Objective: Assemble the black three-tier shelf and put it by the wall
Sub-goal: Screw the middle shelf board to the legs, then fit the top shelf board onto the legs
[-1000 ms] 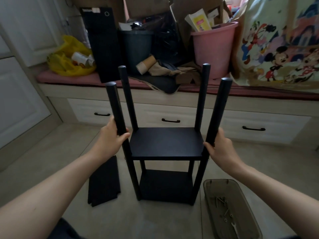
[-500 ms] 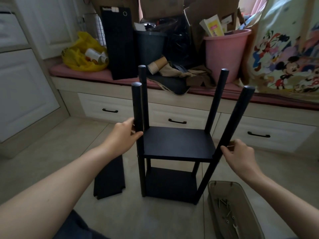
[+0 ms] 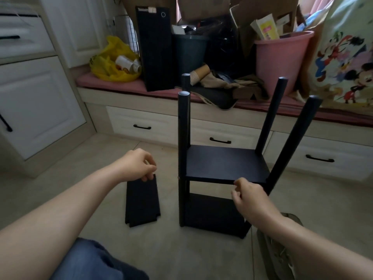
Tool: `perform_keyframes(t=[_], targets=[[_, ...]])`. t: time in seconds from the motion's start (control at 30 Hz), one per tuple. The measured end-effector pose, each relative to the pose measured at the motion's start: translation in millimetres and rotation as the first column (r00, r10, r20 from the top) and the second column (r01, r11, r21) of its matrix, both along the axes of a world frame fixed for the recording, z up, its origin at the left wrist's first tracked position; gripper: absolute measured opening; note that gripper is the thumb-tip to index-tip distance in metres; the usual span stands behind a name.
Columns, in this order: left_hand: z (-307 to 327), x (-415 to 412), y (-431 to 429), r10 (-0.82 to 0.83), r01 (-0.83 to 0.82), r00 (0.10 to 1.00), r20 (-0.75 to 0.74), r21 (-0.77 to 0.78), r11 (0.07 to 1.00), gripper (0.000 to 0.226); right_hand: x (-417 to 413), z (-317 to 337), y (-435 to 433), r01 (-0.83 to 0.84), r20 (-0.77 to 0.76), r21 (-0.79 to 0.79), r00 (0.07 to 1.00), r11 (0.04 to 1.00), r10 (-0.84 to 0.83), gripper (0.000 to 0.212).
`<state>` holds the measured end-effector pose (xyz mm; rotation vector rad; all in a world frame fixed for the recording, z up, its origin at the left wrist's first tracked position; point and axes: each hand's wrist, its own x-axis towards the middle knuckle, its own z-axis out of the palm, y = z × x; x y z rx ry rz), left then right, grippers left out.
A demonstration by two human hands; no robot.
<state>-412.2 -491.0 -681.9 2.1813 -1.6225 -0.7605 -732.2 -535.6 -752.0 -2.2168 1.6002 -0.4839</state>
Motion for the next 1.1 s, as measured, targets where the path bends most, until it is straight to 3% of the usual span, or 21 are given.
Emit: perform_keyframes(t=[0.1, 0.27, 0.5, 0.73, 0.93, 1.1], targets=[[-10, 20, 6, 0.0, -0.003, 1.0, 0.03, 0.101, 0.995, 0.008, 33, -7, 9, -0.138, -0.077, 0.01, 0.987, 0.99, 0.139, 0.021], [-28, 57, 21, 0.058, -0.064, 0.997, 0.051, 0.106, 0.992, 0.008, 96, -18, 18, -0.271, -0.139, 0.098, 0.949, 0.958, 0.283, 0.021], [-100, 109, 41, 0.217, -0.209, 0.976, -0.037, 0.151, 0.966, 0.009, 179, -66, 17, -0.319, -0.205, 0.311, 0.897, 0.895, 0.391, 0.024], [-192, 130, 36, 0.389, -0.339, 0.89, -0.24, 0.226, 0.913, 0.014, 250, -145, -15, -0.246, -0.219, 0.502, 0.891, 0.829, 0.397, 0.029], [-267, 145, 22, 0.465, -0.39, 0.851, -0.245, 0.299, 0.871, 0.034, 288, -211, -42, -0.152, -0.266, 0.558, 0.899, 0.816, 0.349, 0.018], [-318, 147, 7, 0.53, -0.407, 0.79, -0.307, 0.384, 0.829, 0.057, 300, -256, -52, -0.027, -0.287, 0.602, 0.925, 0.798, 0.248, 0.033]])
